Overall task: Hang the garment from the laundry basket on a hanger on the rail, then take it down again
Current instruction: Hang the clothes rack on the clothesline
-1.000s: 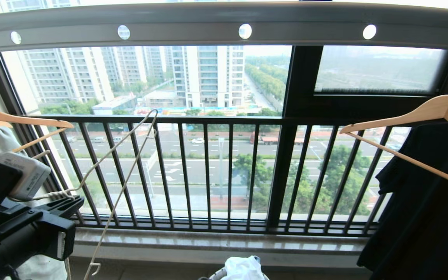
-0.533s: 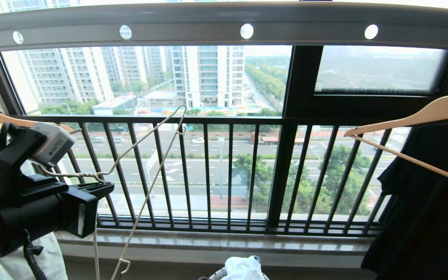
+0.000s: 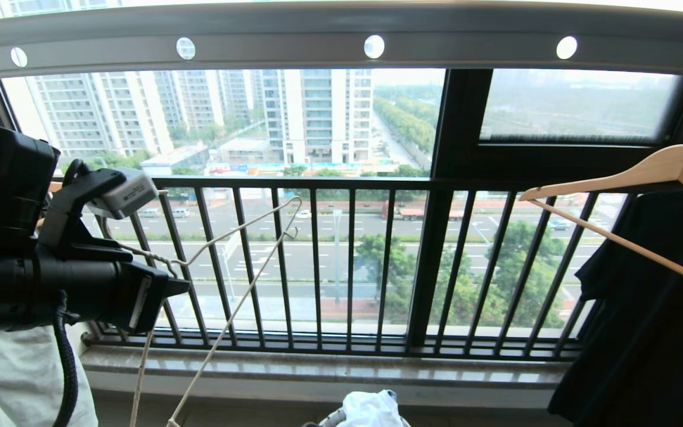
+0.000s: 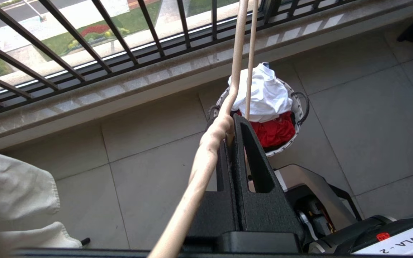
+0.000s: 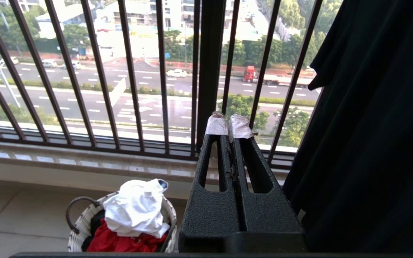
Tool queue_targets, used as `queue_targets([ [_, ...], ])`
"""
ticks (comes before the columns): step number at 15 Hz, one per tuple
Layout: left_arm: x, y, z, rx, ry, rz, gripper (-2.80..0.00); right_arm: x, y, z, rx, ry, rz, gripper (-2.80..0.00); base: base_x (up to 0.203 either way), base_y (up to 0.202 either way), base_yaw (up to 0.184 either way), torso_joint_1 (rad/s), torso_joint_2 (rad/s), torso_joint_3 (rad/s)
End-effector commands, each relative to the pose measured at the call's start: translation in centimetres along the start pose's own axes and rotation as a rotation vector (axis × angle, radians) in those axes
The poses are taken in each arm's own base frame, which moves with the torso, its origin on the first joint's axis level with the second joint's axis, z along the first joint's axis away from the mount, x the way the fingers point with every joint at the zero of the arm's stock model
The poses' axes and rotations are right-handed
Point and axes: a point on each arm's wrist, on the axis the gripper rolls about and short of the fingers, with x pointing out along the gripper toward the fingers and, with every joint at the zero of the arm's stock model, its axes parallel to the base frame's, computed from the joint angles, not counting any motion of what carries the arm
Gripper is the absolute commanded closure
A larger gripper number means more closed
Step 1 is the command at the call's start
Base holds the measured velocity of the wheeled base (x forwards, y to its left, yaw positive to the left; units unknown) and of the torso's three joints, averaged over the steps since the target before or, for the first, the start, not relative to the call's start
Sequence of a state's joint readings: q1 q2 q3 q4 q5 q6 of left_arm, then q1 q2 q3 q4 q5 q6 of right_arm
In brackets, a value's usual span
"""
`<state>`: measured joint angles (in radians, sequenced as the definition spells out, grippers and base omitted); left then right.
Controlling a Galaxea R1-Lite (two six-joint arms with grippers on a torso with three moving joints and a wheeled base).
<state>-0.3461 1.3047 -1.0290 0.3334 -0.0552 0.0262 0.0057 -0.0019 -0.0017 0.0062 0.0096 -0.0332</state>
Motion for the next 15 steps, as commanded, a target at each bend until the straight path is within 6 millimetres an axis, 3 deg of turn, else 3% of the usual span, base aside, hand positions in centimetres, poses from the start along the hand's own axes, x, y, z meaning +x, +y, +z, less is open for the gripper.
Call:
queue_targets([
  [1, -0.9, 0.1, 0.2, -0.004, -0.034, -0.105, 0.00, 0.0, 0.0, 0.0, -0.001, 0.000, 0.002, 0.00, 0.000, 0.000, 0.000, 0.000, 0.00, 0.000],
  [6, -2.8, 0.1, 1.4, 0.074, -0.094, -0.148, 0.00, 0.0, 0.0, 0.0, -0.001, 0.000, 0.001, 0.00, 0.000, 0.000, 0.000, 0.000, 0.00, 0.000],
  [15, -7.0, 0.6, 5.9, 0.074, -0.148, -0.102, 0.00, 0.0, 0.0, 0.0, -0.001, 0.001, 0.000, 0.00, 0.000, 0.000, 0.000, 0.000, 0.00, 0.000],
])
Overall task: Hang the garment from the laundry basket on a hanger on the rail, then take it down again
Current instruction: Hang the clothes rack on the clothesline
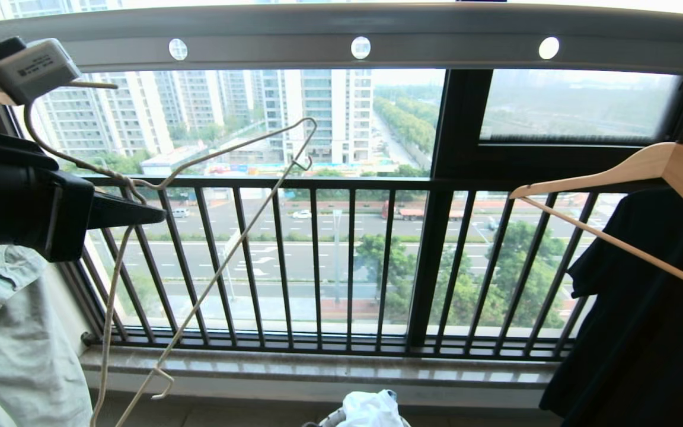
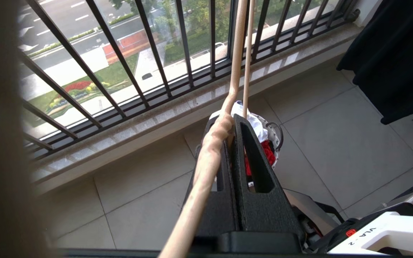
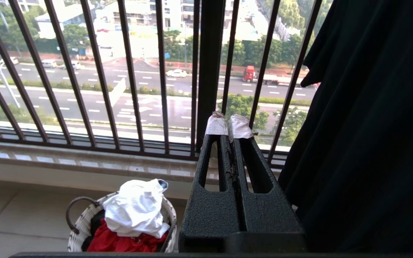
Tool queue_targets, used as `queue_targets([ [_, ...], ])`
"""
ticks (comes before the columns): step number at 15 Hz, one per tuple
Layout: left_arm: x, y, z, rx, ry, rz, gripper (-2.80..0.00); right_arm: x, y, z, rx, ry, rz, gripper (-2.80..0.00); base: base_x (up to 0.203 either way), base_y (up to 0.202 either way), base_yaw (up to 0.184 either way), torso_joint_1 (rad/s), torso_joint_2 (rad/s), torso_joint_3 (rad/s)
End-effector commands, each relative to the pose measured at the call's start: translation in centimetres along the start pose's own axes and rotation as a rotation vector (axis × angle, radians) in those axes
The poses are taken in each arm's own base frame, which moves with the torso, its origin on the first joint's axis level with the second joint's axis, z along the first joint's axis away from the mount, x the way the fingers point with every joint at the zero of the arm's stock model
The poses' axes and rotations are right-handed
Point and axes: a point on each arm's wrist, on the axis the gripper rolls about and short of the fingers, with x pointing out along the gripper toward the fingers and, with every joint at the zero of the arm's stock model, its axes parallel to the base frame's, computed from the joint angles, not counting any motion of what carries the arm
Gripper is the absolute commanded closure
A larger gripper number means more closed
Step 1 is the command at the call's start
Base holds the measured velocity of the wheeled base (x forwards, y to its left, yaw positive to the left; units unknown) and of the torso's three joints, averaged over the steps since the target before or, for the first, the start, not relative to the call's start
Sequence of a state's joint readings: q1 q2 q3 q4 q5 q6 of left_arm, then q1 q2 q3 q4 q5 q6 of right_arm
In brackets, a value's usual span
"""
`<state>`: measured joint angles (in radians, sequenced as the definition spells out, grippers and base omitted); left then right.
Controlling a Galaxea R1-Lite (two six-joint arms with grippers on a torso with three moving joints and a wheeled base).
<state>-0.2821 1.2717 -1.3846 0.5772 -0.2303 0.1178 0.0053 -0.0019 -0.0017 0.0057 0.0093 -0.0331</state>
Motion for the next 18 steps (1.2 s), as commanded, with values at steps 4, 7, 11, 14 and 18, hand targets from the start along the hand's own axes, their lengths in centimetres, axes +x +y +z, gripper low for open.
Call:
queue_targets([
  [4, 0.6, 1.1, 2.3, -0.023, 0.027, 0.031, 0.00, 0.0, 0.0, 0.0, -0.001, 0.001, 0.001, 0.00, 0.000, 0.000, 0.000, 0.000, 0.00, 0.000],
  [7, 1.2, 1.7, 3.8, -0.025, 0.022, 0.040, 0.00, 0.0, 0.0, 0.0, -0.001, 0.001, 0.001, 0.00, 0.000, 0.000, 0.000, 0.000, 0.00, 0.000],
  [11, 2.9, 2.4, 4.8, -0.025, 0.030, 0.067, 0.00, 0.0, 0.0, 0.0, -0.001, 0.001, 0.001, 0.00, 0.000, 0.000, 0.000, 0.000, 0.00, 0.000],
  [14, 2.9, 2.5, 5.2, -0.022, 0.019, 0.078, 0.00, 0.0, 0.0, 0.0, -0.001, 0.001, 0.001, 0.00, 0.000, 0.000, 0.000, 0.000, 0.00, 0.000],
  [18, 3.8, 2.7, 5.4, -0.024, 0.028, 0.076, 0.00, 0.0, 0.0, 0.0, -0.001, 0.001, 0.001, 0.00, 0.000, 0.000, 0.000, 0.000, 0.00, 0.000],
])
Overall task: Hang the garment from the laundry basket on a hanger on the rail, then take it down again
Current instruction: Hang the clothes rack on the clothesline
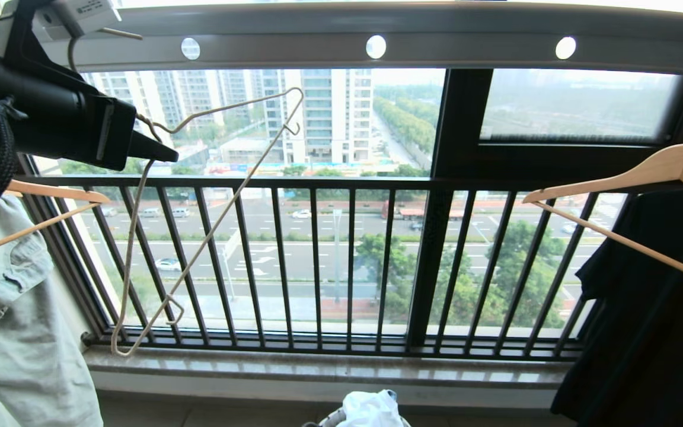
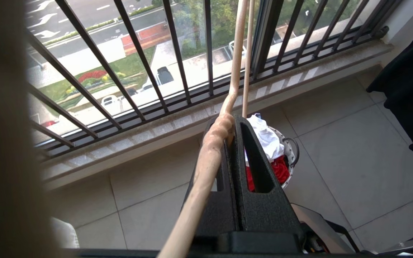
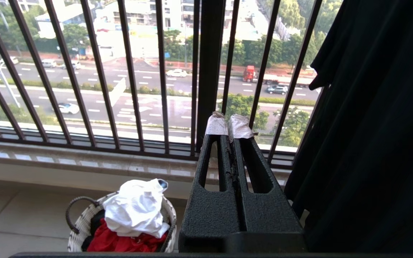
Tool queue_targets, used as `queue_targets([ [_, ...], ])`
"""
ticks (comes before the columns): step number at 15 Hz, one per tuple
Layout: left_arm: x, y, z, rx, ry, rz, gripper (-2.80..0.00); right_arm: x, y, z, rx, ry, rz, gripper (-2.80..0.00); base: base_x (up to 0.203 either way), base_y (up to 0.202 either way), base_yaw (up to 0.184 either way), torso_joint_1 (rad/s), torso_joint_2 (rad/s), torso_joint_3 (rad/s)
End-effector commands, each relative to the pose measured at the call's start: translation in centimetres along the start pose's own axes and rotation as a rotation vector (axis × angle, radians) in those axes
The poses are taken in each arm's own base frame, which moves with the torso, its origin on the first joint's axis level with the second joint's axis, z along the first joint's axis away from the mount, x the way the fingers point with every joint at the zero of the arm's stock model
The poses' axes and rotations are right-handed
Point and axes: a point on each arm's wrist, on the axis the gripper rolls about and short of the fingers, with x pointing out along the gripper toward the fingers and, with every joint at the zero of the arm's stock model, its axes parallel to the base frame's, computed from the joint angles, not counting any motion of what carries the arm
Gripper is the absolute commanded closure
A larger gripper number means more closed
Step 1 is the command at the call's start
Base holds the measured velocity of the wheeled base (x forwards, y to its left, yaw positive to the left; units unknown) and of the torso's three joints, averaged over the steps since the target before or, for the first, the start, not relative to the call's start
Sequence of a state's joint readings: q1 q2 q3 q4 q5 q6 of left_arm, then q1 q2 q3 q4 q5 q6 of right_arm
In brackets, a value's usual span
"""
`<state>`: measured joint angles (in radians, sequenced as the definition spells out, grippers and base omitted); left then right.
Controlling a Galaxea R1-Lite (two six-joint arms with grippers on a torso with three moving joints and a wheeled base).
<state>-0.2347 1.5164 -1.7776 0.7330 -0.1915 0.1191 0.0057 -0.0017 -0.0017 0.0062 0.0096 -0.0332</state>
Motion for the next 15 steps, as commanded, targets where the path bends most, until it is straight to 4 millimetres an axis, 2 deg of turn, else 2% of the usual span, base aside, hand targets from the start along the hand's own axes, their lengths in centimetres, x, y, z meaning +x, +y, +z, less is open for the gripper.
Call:
queue_targets([
  [1, 1.0, 0.2, 0.0, -0.002, 0.018, -0.004, 0.00, 0.0, 0.0, 0.0, -0.001, 0.000, 0.000, 0.00, 0.000, 0.000, 0.000, 0.000, 0.00, 0.000],
  [12, 2.8, 0.1, 0.7, 0.010, 0.024, -0.016, 0.00, 0.0, 0.0, 0.0, -0.001, 0.000, 0.000, 0.00, 0.000, 0.000, 0.000, 0.000, 0.00, 0.000],
  [15, 3.6, 0.4, 0.9, 0.015, 0.037, 0.046, 0.00, 0.0, 0.0, 0.0, -0.001, 0.000, 0.001, 0.00, 0.000, 0.000, 0.000, 0.000, 0.00, 0.000],
])
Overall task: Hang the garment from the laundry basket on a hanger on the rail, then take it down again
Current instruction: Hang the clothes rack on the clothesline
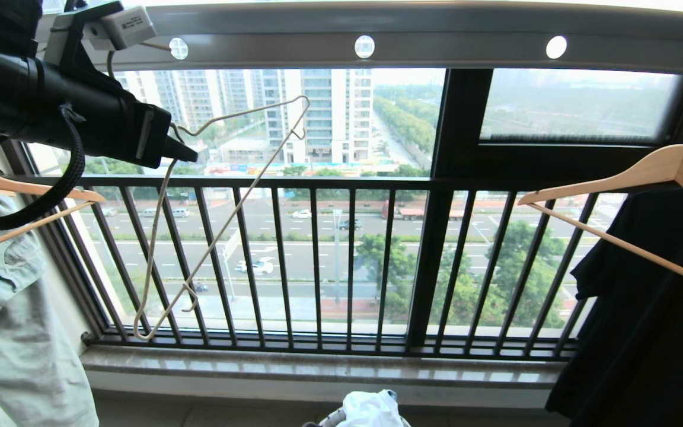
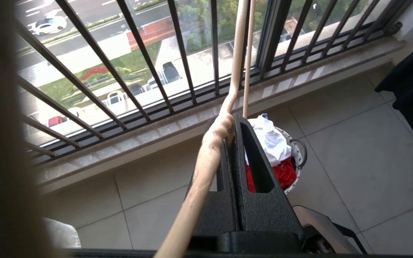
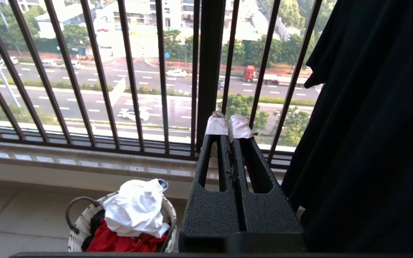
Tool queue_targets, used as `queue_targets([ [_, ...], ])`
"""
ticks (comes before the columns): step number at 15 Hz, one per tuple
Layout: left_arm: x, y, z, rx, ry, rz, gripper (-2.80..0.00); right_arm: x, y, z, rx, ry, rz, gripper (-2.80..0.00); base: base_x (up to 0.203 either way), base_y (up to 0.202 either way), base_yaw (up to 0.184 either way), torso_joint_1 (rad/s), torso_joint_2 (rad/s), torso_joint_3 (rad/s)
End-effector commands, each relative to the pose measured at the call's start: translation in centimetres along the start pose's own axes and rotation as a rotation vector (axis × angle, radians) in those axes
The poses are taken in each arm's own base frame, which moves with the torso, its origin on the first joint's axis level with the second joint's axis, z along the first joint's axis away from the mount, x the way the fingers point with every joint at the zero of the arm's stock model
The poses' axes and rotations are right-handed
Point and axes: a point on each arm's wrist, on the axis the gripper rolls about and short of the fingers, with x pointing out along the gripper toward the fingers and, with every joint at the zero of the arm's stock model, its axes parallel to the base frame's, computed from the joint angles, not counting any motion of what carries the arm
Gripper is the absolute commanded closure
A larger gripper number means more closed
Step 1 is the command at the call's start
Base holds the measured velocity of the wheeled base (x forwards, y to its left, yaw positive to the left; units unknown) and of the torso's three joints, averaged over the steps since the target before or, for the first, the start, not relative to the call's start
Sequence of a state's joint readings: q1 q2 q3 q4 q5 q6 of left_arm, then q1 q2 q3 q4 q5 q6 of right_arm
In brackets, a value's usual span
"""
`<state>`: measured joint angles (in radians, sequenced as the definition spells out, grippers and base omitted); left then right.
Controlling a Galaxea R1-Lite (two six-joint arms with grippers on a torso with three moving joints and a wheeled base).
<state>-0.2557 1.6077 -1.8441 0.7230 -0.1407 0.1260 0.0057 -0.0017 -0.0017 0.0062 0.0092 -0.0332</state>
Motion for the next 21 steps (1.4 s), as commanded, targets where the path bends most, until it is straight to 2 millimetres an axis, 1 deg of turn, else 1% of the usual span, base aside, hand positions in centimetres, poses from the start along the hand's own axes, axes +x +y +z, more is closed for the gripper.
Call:
queue_targets([
  [1, 0.7, 0.2, 0.1, 0.003, 0.015, 0.026, 0.00, 0.0, 0.0, 0.0, -0.001, 0.000, 0.000, 0.00, 0.000, 0.000, 0.000, 0.000, 0.00, 0.000],
  [5, 0.7, 0.2, 0.4, 0.012, 0.002, 0.030, 0.00, 0.0, 0.0, 0.0, -0.001, 0.000, 0.001, 0.00, 0.000, 0.000, 0.000, 0.000, 0.00, 0.000],
  [8, 1.7, 0.3, 0.4, 0.019, 0.018, 0.028, 0.00, 0.0, 0.0, 0.0, -0.001, 0.000, 0.002, 0.00, 0.000, 0.000, 0.000, 0.000, 0.00, 0.000],
  [12, 2.4, 0.5, 0.6, 0.019, 0.022, 0.050, 0.00, 0.0, 0.0, 0.0, -0.001, 0.000, 0.000, 0.00, 0.000, 0.000, 0.000, 0.000, 0.00, 0.000],
  [16, 3.6, 0.6, 0.7, 0.019, 0.028, 0.053, 0.00, 0.0, 0.0, 0.0, -0.001, 0.000, 0.002, 0.00, 0.000, 0.000, 0.000, 0.000, 0.00, 0.000],
  [21, 4.1, 0.3, 0.6, 0.024, 0.039, 0.041, 0.00, 0.0, 0.0, 0.0, -0.001, 0.000, 0.000, 0.00, 0.000, 0.000, 0.000, 0.000, 0.00, 0.000],
])
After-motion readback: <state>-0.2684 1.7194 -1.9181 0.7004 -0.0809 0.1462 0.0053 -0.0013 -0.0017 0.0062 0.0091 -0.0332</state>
